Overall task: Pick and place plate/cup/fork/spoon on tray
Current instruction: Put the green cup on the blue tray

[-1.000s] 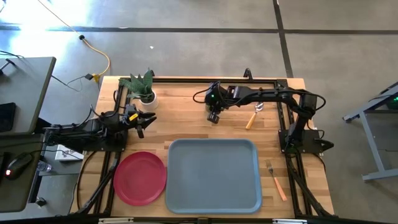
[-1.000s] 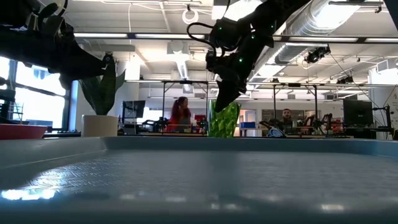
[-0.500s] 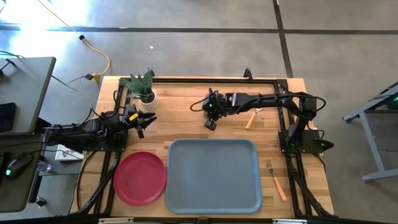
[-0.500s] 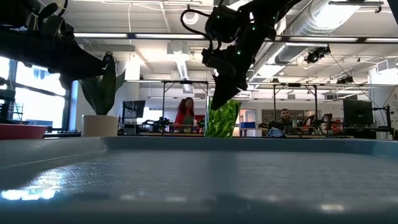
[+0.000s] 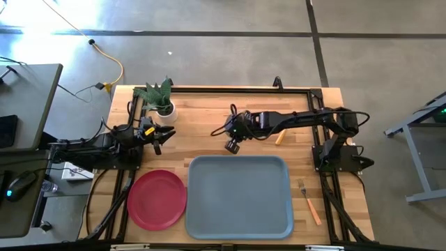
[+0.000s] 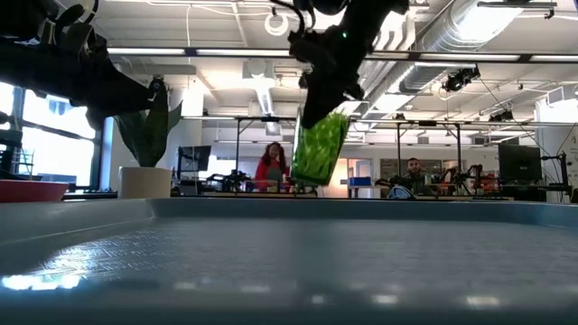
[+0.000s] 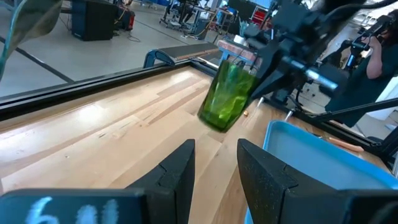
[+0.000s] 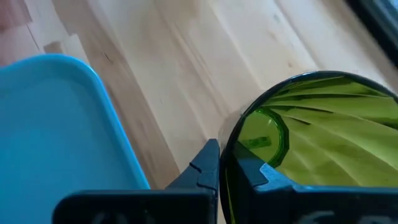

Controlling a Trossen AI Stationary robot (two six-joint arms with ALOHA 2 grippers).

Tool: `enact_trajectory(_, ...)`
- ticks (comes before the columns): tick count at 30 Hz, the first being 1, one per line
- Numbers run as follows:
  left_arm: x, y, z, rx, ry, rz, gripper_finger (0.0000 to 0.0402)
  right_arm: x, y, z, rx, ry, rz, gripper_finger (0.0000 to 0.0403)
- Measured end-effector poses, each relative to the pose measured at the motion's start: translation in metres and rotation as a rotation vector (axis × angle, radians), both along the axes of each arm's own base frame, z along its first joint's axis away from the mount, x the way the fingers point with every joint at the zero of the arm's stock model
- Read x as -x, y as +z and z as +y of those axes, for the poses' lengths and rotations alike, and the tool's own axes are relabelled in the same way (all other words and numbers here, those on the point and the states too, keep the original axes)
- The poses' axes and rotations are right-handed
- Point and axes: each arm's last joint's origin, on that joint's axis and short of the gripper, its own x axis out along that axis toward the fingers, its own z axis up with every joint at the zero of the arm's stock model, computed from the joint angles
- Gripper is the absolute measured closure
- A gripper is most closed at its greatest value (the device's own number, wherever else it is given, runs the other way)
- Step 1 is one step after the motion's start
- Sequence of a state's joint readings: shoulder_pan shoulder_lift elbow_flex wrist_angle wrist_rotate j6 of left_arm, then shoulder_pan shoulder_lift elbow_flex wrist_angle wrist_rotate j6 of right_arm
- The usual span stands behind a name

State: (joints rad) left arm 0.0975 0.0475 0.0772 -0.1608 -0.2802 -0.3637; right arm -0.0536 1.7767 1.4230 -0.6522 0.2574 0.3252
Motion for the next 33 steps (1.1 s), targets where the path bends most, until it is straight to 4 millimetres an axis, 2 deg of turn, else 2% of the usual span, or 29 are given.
enact_trajectory(5, 0.000, 0.000, 0.000, 0.000, 0.000, 0.000, 0.0291, -0.002, 0.023, 0.017, 0.018, -0.014, -0.008, 0.0402)
enact_trajectory(10, 0.000, 0.000, 0.000, 0.000, 0.000, 0.000, 0.0291, 0.002, 0.034, 0.040, 0.035, -0.051, 0.001, 0.0402)
enact_trajectory(24, 0.000, 0.000, 0.000, 0.001, 0.000, -0.001, 0.0291, 0.031, 0.027, 0.107, -0.062, -0.193, 0.109, 0.0402)
enact_trajectory(33, 0.000, 0.000, 0.000, 0.000, 0.000, 0.000, 0.0291, 0.057, 0.024, 0.136, -0.040, -0.293, 0.198, 0.0402)
